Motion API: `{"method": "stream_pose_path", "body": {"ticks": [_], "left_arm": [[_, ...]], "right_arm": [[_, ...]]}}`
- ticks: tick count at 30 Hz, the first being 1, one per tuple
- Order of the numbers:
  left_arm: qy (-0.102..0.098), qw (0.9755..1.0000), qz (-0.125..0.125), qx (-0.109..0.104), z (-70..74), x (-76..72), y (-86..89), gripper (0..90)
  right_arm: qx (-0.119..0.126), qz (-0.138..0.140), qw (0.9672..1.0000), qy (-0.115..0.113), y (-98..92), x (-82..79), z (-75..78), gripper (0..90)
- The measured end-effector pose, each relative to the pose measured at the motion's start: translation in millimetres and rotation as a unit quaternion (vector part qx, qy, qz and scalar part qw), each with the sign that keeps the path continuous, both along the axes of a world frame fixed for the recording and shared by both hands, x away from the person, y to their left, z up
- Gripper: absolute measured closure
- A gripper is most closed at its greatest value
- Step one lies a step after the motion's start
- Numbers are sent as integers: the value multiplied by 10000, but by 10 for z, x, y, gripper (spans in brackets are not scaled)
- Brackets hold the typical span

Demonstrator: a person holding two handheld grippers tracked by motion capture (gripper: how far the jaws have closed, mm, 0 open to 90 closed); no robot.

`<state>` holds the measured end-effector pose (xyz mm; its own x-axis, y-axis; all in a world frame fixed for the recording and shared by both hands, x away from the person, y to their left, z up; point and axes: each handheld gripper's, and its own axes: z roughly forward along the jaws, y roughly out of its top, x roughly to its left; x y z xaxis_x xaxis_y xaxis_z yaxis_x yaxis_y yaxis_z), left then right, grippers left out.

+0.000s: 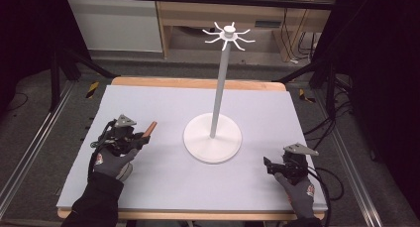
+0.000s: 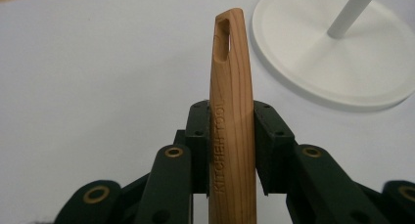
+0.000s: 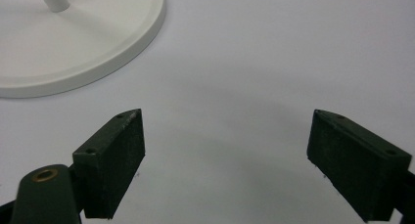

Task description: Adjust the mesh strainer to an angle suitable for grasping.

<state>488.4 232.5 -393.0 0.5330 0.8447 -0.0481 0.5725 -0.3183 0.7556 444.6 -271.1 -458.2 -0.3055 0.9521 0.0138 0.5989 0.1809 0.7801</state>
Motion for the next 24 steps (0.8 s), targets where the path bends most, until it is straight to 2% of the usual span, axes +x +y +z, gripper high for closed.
{"method": "stream_pose_path", "body": {"ticks": [3,9,10,11,14,15,21,24], "left_arm": [[-110,9999,12,-85,69,-27,-4,701],[-552,9980,71,-312,253,-103,-21,701],[-552,9980,71,-312,253,-103,-21,701],[-652,9969,106,-423,285,-122,-19,701],[-748,9960,146,-459,308,-140,-18,701],[-819,9948,171,-575,323,-152,-22,701],[-962,9928,204,-680,368,-162,-47,701],[-1108,9904,247,-785,399,-172,-75,701]], "right_arm": [[18,4,10000,-3,0,-2,2,143],[83,3,10000,-45,1,-5,8,143],[83,3,10000,-45,1,-5,8,143],[83,-1,9999,-67,-6,-3,10,143],[62,25,9999,-83,-8,0,10,143],[63,24,9999,-75,-7,0,9,143],[82,-7,9999,-57,-2,-7,9,143],[51,13,10000,-71,-4,-9,9,143]]}}
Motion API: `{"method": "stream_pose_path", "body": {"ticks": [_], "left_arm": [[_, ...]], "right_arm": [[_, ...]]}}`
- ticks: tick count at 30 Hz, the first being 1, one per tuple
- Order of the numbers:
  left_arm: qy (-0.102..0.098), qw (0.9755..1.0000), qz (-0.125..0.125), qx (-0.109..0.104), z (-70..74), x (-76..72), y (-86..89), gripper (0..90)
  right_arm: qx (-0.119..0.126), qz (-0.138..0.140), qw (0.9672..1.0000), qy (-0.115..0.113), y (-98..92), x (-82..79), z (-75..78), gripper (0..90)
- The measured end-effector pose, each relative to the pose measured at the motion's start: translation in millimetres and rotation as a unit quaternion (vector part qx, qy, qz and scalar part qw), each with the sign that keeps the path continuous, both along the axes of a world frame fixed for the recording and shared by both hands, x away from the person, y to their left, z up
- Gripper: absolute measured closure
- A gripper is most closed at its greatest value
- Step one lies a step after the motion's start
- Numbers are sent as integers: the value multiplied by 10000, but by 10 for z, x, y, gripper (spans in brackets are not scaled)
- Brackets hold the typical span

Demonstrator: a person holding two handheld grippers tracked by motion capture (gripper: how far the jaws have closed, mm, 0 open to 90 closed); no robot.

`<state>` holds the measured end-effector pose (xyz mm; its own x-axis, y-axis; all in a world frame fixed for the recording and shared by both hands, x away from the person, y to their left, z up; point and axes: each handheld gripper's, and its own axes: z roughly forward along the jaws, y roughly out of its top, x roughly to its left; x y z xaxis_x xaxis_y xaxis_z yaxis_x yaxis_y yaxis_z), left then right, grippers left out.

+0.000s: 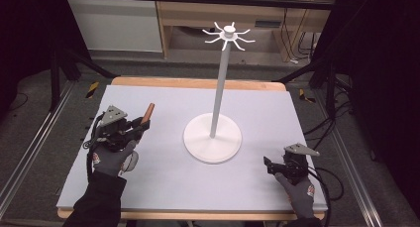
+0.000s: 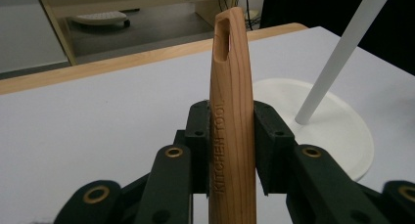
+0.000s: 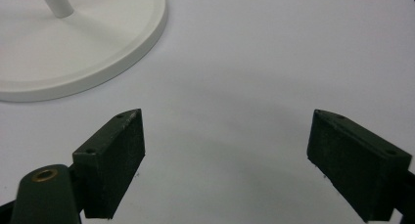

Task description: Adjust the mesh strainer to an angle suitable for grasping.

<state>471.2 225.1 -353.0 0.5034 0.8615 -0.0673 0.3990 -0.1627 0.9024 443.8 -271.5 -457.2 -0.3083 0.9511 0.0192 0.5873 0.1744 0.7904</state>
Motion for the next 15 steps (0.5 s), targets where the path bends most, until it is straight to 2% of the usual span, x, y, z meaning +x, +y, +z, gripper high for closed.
{"method": "stream_pose_path", "body": {"ticks": [5,6,10,15], "left_arm": [[-188,9996,57,-199,41,-14,-9,701],[-281,9992,68,-292,75,-22,-8,701],[-471,9978,106,-444,158,-52,-4,701],[-613,9967,110,-529,243,-82,-19,701]], "right_arm": [[17,-22,10000,-10,-1,-3,1,142],[10,1,10000,1,-1,-2,-5,142],[0,-19,10000,21,8,0,-10,142],[9,-19,10000,11,5,-6,-4,142]]}}
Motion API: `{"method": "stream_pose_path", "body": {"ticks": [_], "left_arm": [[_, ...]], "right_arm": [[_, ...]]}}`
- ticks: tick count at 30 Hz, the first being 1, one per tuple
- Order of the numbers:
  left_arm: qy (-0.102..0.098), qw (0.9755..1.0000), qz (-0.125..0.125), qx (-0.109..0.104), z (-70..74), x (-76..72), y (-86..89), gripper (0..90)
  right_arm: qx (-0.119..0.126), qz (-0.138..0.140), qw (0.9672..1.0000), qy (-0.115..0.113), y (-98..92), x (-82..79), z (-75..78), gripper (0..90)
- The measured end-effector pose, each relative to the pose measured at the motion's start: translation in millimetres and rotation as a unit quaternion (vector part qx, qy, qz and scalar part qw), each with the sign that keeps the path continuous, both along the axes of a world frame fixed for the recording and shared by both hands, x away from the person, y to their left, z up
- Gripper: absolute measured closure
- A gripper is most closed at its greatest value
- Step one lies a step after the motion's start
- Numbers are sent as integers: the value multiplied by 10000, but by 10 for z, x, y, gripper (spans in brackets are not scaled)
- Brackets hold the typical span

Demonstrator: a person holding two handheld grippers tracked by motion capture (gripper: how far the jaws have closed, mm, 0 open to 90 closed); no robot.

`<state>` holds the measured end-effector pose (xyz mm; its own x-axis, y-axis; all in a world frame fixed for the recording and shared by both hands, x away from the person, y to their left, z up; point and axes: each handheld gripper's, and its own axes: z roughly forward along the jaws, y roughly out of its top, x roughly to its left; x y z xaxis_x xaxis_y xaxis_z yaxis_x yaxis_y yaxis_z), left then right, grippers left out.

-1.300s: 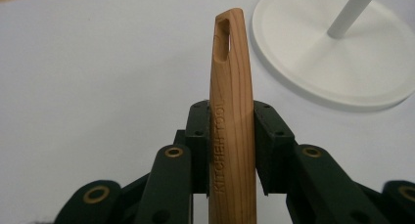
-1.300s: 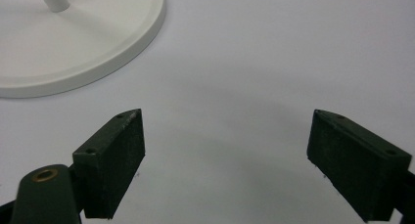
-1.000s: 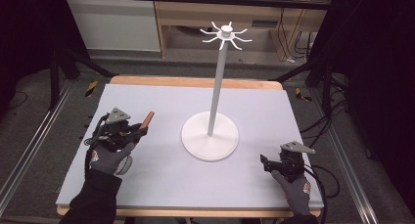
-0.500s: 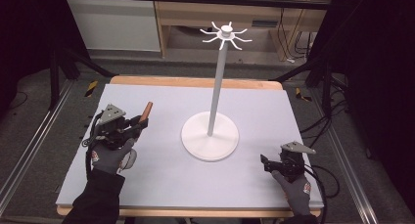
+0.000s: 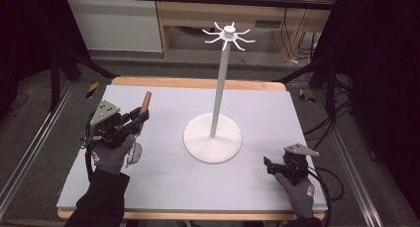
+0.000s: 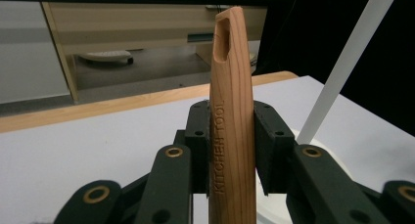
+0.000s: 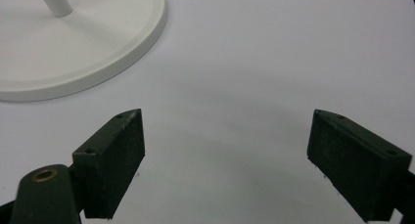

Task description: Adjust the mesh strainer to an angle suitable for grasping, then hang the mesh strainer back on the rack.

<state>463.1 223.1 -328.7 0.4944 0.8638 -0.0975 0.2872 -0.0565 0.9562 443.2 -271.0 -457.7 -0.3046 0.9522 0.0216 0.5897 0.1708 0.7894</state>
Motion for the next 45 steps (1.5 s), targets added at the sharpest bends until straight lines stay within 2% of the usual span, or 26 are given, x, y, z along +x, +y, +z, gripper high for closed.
{"method": "stream_pose_path", "body": {"ticks": [3,11,16,19,26,31,37,45], "left_arm": [[-174,9998,-16,-47,102,-31,-52,701],[-483,9986,-103,-167,310,-77,-156,700],[-533,9982,-171,-206,389,-80,-211,701],[-698,9970,-218,-267,495,-102,-271,701],[-930,9947,-311,-316,676,-127,-412,701],[-1034,9935,-341,-321,758,-115,-503,700],[-1067,9931,-374,-312,818,-91,-575,701],[-1176,9919,-415,-258,927,-124,-660,701]], "right_arm": [[1,9,10000,1,-1,0,1,142],[-10,29,10000,-10,-9,6,-1,142],[70,-19,10000,-59,-22,-6,11,136],[57,-13,10000,-23,-7,-6,2,135],[55,42,10000,-69,-22,-17,11,135],[69,51,10000,-41,-16,-12,6,135],[16,60,10000,-64,-21,-2,1,135],[36,44,10000,-48,-16,-6,2,135]]}}
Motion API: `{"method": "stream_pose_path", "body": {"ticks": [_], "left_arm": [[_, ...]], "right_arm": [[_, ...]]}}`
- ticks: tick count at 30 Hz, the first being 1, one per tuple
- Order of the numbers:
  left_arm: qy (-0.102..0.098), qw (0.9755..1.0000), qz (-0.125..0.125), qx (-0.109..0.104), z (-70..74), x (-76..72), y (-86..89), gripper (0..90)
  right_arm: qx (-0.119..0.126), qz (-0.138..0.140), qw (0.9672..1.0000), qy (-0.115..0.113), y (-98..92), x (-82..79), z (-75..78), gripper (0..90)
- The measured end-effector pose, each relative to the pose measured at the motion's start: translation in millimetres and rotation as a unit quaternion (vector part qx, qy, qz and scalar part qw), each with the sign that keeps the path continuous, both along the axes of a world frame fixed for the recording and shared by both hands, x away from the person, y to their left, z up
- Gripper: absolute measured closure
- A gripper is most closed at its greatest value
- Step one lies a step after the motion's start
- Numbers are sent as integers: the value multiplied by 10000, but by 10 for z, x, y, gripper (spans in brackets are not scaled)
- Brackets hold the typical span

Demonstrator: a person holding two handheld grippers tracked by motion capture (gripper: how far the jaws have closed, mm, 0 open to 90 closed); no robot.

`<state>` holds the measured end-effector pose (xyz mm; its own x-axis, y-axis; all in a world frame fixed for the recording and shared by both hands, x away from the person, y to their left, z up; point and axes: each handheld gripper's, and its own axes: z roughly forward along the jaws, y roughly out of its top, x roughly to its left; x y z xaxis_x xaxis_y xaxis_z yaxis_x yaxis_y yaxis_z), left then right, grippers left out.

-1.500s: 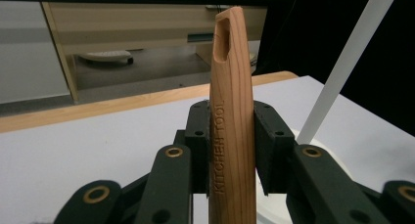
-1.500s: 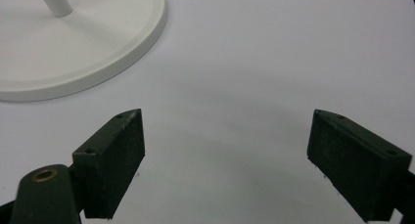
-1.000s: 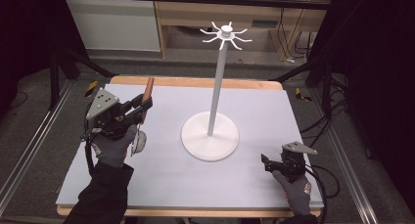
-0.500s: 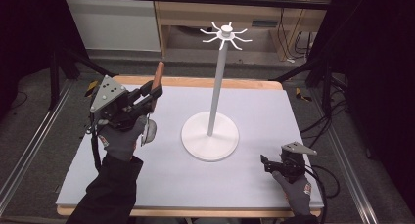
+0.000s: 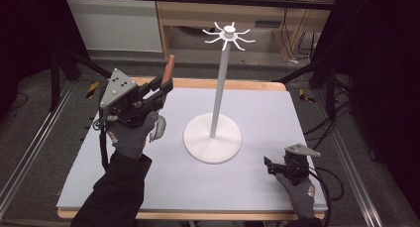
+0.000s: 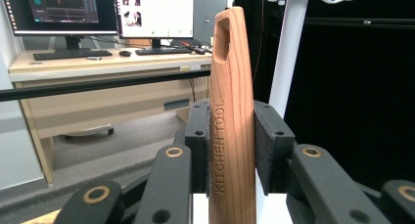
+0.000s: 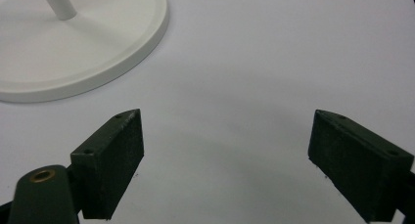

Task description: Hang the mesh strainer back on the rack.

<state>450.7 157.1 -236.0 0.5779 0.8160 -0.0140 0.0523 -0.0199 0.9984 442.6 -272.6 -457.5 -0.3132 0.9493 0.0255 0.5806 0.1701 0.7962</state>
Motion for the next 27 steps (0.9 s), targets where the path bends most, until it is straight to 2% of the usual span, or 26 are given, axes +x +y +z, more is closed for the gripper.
{"method": "stream_pose_path", "body": {"ticks": [12,13,14,17,27], "left_arm": [[-135,9999,-24,-12,120,-6,-82,700],[-333,9994,-6,76,146,19,-80,701],[-242,9997,-21,2,150,5,-98,701],[-221,9997,-30,-56,192,-13,-130,701],[-343,9994,-25,-85,299,-3,-224,701]], "right_arm": [[-6,2,10000,-10,-2,5,0,135],[-11,4,10000,-13,-2,4,0,135],[-8,5,10000,-12,-2,3,0,135],[0,7,10000,-14,-3,3,2,135],[4,-5,10000,-34,-10,4,6,136]]}}
